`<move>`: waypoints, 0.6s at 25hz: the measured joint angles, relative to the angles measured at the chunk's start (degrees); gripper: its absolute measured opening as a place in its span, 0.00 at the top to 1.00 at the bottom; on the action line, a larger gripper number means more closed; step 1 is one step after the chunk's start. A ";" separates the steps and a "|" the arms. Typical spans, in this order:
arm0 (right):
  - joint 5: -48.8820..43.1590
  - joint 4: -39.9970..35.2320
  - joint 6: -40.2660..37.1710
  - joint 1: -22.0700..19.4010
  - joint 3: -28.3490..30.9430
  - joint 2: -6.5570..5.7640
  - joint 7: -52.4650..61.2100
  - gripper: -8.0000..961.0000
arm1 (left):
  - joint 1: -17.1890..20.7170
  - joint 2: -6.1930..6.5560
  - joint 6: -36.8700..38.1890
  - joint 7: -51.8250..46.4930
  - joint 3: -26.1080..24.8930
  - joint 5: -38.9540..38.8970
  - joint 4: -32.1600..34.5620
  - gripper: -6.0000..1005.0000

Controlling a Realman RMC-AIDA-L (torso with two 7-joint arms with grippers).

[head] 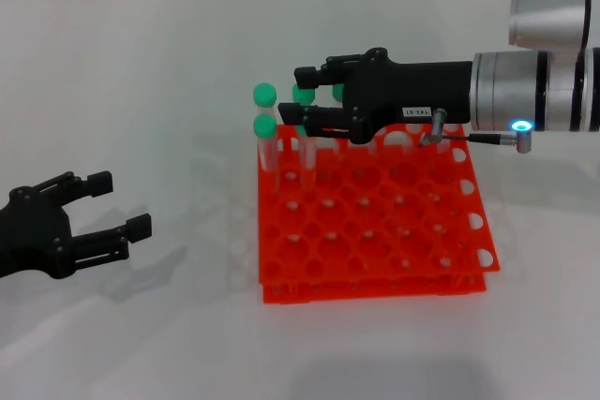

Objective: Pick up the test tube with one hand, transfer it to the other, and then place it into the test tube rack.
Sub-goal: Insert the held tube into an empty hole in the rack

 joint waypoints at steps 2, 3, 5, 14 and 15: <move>0.01 0.01 0.01 -0.04 -0.02 0.00 0.00 0.57 | 0.00 0.00 0.02 0.00 0.00 -0.02 0.01 0.12; 0.01 0.02 0.02 -0.07 -0.02 0.00 0.00 0.54 | 0.00 0.00 0.03 0.00 0.00 -0.03 0.01 0.12; 0.03 0.03 0.03 -0.10 -0.04 0.00 0.00 0.50 | 0.00 0.00 0.05 0.00 0.00 -0.04 0.01 0.12; 0.22 -5.61 -3.71 -4.17 0.99 -0.71 0.53 0.43 | 0.31 -0.01 1.47 1.26 -1.27 -0.59 0.05 0.12; 0.13 -7.00 -4.80 -5.24 1.57 -0.82 0.53 0.43 | 0.24 -0.03 2.40 1.62 -2.34 -0.60 0.04 0.12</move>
